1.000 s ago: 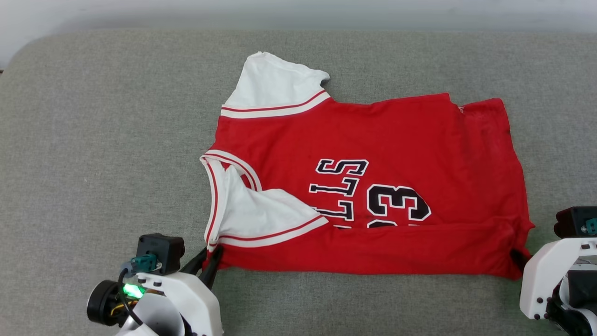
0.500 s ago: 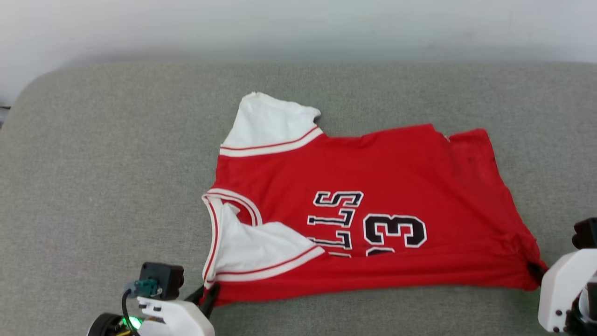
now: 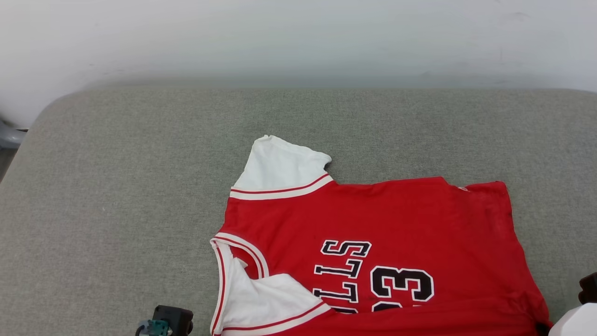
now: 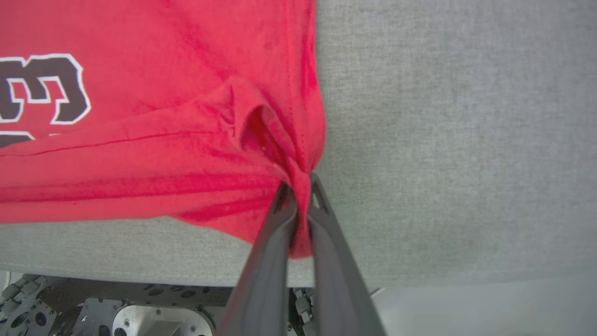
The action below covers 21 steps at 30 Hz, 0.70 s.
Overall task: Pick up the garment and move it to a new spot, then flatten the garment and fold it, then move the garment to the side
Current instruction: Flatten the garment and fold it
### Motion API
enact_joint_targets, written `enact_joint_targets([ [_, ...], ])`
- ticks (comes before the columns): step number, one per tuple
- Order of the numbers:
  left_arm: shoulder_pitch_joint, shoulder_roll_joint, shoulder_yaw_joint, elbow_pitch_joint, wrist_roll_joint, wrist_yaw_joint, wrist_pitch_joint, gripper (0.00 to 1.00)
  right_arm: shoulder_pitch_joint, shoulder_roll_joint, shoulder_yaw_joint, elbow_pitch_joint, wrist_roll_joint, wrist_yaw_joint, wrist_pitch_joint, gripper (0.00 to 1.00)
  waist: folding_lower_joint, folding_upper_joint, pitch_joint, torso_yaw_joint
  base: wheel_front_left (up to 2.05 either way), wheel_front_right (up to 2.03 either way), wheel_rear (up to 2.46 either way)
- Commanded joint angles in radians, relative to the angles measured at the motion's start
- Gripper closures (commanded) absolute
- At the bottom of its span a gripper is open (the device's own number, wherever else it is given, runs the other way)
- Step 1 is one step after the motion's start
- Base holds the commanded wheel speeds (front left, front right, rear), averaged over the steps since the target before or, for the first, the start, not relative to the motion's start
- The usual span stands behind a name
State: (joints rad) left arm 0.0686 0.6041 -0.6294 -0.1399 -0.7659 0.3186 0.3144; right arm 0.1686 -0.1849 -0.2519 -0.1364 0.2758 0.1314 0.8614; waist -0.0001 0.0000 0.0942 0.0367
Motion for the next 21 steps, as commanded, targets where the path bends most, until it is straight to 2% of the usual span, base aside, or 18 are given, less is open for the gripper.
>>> enact_joint_targets([
  [1,0.004,-0.006,0.001,0.015,-0.004,-0.007,-0.008,1.00,0.004,0.008,-0.004,0.012,0.002,-0.002,-0.011,1.00,0.0001,0.0000,-0.001,-0.003,0.00,0.00,0.00],
  [4,-0.011,-0.024,0.008,0.051,-0.012,-0.021,-0.033,1.00,-0.006,0.007,0.002,0.048,0.000,-0.002,-0.031,1.00,0.0001,0.0000,0.000,-0.005,0.00,0.00,0.00],
  [5,-0.017,-0.030,0.008,0.063,-0.011,-0.026,-0.042,0.53,-0.015,0.009,0.002,0.057,0.000,-0.002,-0.042,1.00,0.0001,0.0000,0.002,-0.005,0.00,0.00,0.00],
  [6,-0.021,-0.032,0.008,0.075,-0.006,-0.028,-0.049,0.00,-0.025,0.009,0.003,0.066,-0.002,-0.002,-0.055,0.29,0.0001,0.0000,0.003,-0.006,0.00,0.00,0.00],
  [7,-0.028,-0.036,0.007,0.086,0.000,-0.033,-0.060,0.00,-0.034,0.010,0.003,0.074,-0.004,-0.002,-0.069,0.00,0.0001,0.0000,0.004,-0.006,0.00,0.00,0.00],
  [13,-0.076,-0.065,0.048,0.109,0.030,-0.047,-0.190,0.00,-0.092,-0.008,0.028,0.066,0.009,-0.001,-0.194,0.00,0.0001,0.0000,-0.002,-0.012,0.00,0.00,0.00],
  [21,-0.134,-0.092,0.110,0.099,0.090,-0.102,-0.456,0.00,-0.155,-0.041,0.093,0.011,0.024,-0.001,-0.437,0.00,0.0001,0.0000,-0.015,-0.027,0.00,0.00,0.00],
])
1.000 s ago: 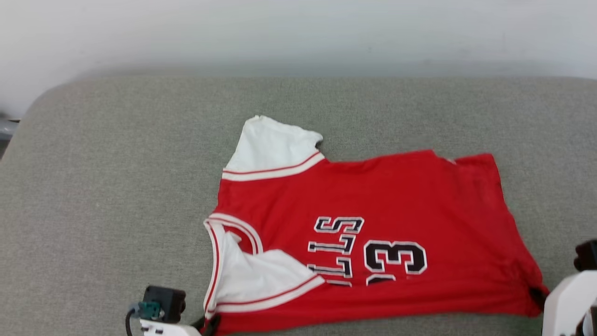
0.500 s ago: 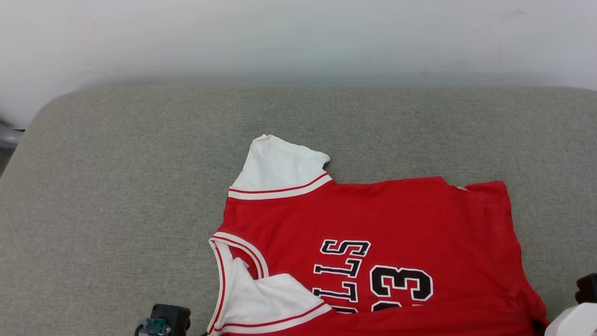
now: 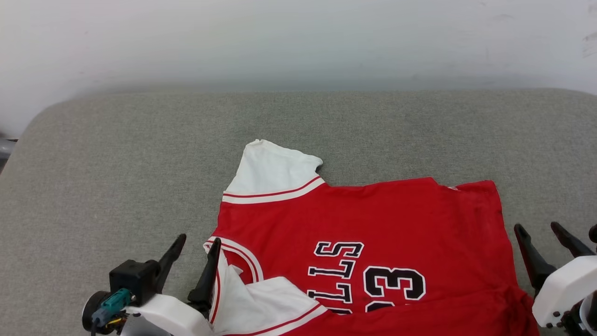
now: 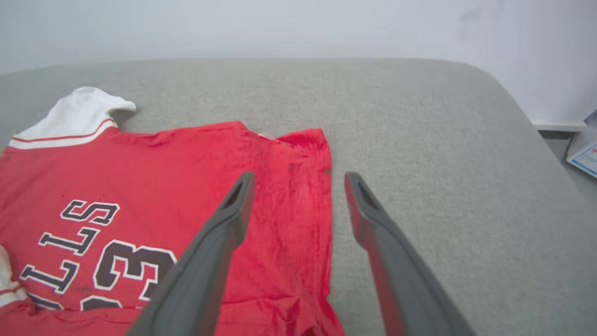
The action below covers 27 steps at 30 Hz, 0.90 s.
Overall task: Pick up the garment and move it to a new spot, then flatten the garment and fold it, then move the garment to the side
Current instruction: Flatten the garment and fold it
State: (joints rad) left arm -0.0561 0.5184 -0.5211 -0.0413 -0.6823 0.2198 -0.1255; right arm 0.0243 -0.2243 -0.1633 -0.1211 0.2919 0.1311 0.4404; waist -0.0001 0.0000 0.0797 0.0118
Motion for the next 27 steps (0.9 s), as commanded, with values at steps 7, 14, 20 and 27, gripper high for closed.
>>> enact_joint_targets([
  [7,-0.030,-0.047,0.038,0.012,0.051,-0.028,-0.127,0.00,-0.035,0.014,0.061,0.000,0.007,-0.001,-0.220,0.00,0.0001,0.0000,0.007,-0.013,0.00,0.00,0.00],
  [14,-0.023,-0.131,0.127,-0.003,0.133,-0.072,-0.141,0.00,-0.047,0.029,0.121,0.034,0.006,-0.001,-0.366,0.00,0.0001,0.0000,0.026,-0.020,0.00,0.00,0.00],
  [20,-0.002,-0.200,0.210,-0.004,0.205,-0.134,-0.140,0.00,-0.067,0.034,0.142,0.062,-0.001,-0.001,-0.448,0.00,0.0001,0.0000,0.050,-0.038,0.00,0.00,0.00],
  [27,-0.080,-0.211,0.266,0.035,0.263,-0.213,-0.139,0.00,-0.102,0.046,0.172,0.076,-0.003,-0.001,-0.476,0.00,0.0001,0.0000,0.103,-0.088,0.00,0.00,0.00],
])
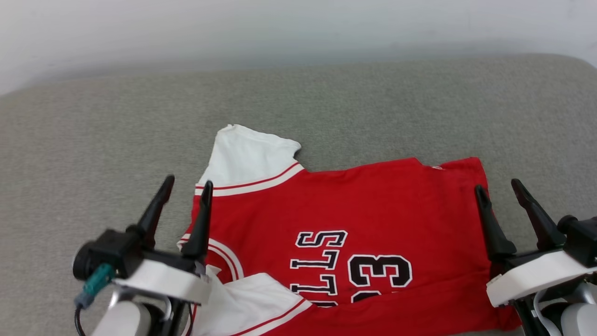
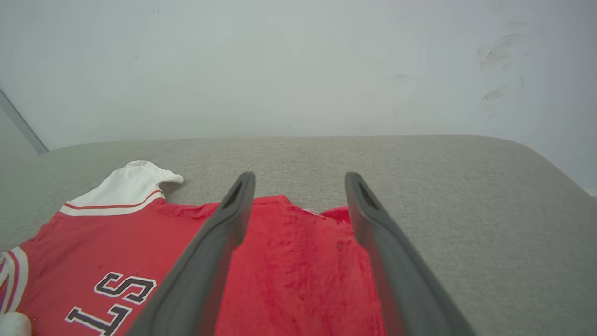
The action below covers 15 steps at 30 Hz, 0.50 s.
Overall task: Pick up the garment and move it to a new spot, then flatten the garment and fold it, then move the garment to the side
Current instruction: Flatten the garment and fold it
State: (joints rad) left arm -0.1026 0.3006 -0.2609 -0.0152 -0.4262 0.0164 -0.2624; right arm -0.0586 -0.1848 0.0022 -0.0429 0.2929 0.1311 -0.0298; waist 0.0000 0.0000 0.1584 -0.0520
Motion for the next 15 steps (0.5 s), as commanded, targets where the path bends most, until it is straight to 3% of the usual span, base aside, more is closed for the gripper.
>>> enact_joint_targets([
  [1,-0.054,0.016,0.007,0.023,0.011,-0.022,-0.002,0.00,-0.025,0.009,0.012,-0.003,-0.004,-0.001,-0.007,0.00,0.0000,0.0000,0.034,-0.036,0.00,0.00,0.00],
  [5,-0.186,0.073,-0.004,0.082,0.026,-0.073,0.064,0.00,-0.049,0.024,0.030,-0.015,-0.008,-0.001,-0.011,0.00,0.0000,0.0000,0.078,-0.085,0.00,0.00,0.00],
  [8,-0.310,0.121,-0.019,0.137,0.008,-0.109,0.173,0.00,-0.065,0.037,0.048,-0.027,-0.008,-0.001,-0.013,0.00,0.0000,0.0000,0.113,-0.125,0.00,0.00,0.00],
  [15,-0.562,0.250,-0.104,0.304,-0.115,-0.146,0.585,0.00,-0.100,0.063,0.092,-0.030,-0.006,-0.001,-0.028,0.00,0.0000,0.0000,0.180,-0.214,0.00,0.00,0.00],
])
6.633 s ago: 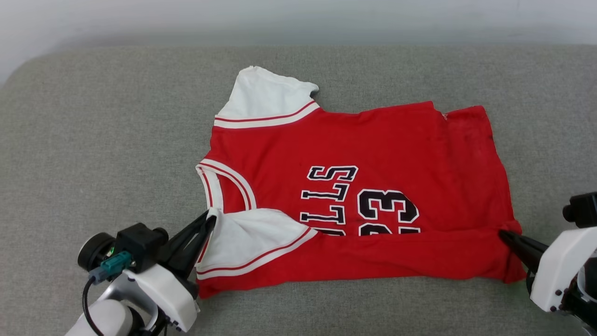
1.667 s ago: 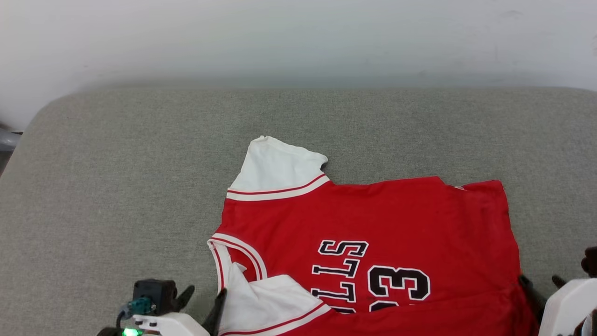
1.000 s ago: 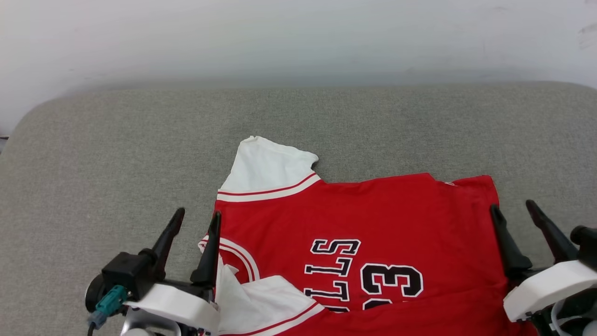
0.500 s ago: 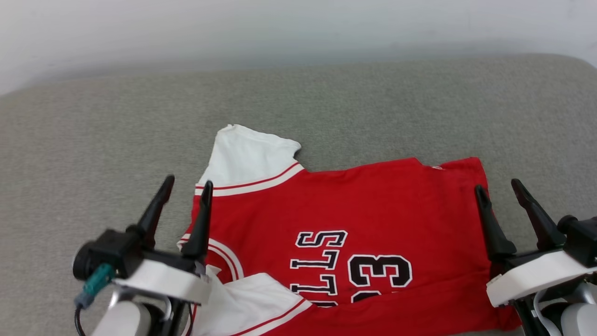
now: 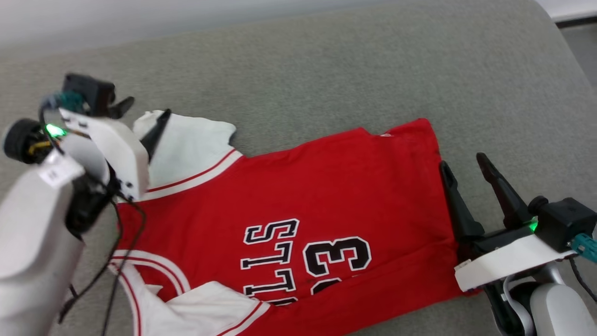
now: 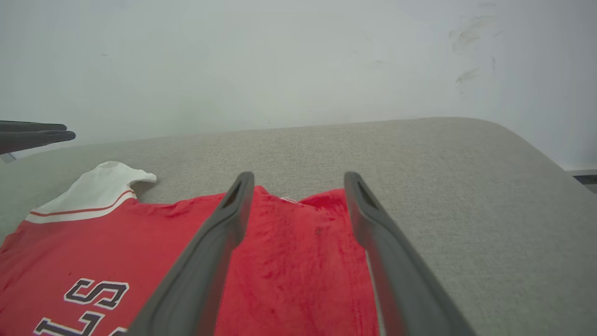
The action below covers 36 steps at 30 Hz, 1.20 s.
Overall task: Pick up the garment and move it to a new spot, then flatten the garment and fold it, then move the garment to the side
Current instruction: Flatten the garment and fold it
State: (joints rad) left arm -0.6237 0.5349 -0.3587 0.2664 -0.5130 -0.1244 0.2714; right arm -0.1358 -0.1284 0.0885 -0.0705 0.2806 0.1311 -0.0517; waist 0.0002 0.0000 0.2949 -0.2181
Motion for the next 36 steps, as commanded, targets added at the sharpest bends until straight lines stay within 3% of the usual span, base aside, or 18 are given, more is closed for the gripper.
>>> enact_joint_targets([
  [1,-0.065,0.033,-0.020,0.042,-0.047,-0.005,0.106,0.00,-0.026,0.011,0.011,0.000,0.008,-0.001,-0.009,0.00,-0.0002,0.0000,0.053,-0.060,0.00,0.00,0.00],
  [9,-0.176,0.149,-0.091,0.155,-0.138,-0.006,0.389,0.00,-0.042,0.031,0.038,0.017,0.015,-0.001,-0.034,0.00,-0.0002,0.0000,0.106,-0.119,0.00,0.00,0.00],
  [13,-0.196,0.181,-0.085,0.203,-0.140,0.001,0.414,0.00,-0.048,0.037,0.053,0.030,0.021,-0.001,-0.048,0.00,-0.0002,0.0000,0.129,-0.139,0.00,0.00,0.00],
  [21,-0.187,0.193,-0.072,0.263,-0.171,0.022,0.447,0.00,-0.061,0.046,0.075,0.052,0.023,-0.001,-0.064,0.00,-0.0002,0.0000,0.158,-0.158,0.00,0.00,0.00],
  [22,-0.178,0.184,-0.072,0.269,-0.189,0.020,0.469,0.57,-0.063,0.046,0.075,0.054,0.022,-0.001,-0.065,0.00,-0.0002,0.0000,0.160,-0.159,0.00,0.00,0.00],
  [23,-0.169,0.179,-0.072,0.273,-0.201,0.021,0.488,1.00,-0.064,0.046,0.075,0.056,0.022,-0.001,-0.066,0.00,-0.0002,0.0000,0.161,-0.159,0.00,0.00,0.00],
  [26,-0.152,0.181,-0.071,0.256,-0.210,0.029,0.491,1.00,-0.062,0.047,0.074,0.062,0.017,-0.001,-0.067,0.00,-0.0002,0.0000,0.158,-0.157,0.00,0.00,0.00],
  [36,-0.137,0.131,-0.017,0.180,-0.220,0.066,0.302,1.00,-0.037,0.002,0.049,0.062,0.004,-0.001,-0.012,0.00,-0.0002,0.0000,0.068,-0.094,0.00,0.00,0.00],
])
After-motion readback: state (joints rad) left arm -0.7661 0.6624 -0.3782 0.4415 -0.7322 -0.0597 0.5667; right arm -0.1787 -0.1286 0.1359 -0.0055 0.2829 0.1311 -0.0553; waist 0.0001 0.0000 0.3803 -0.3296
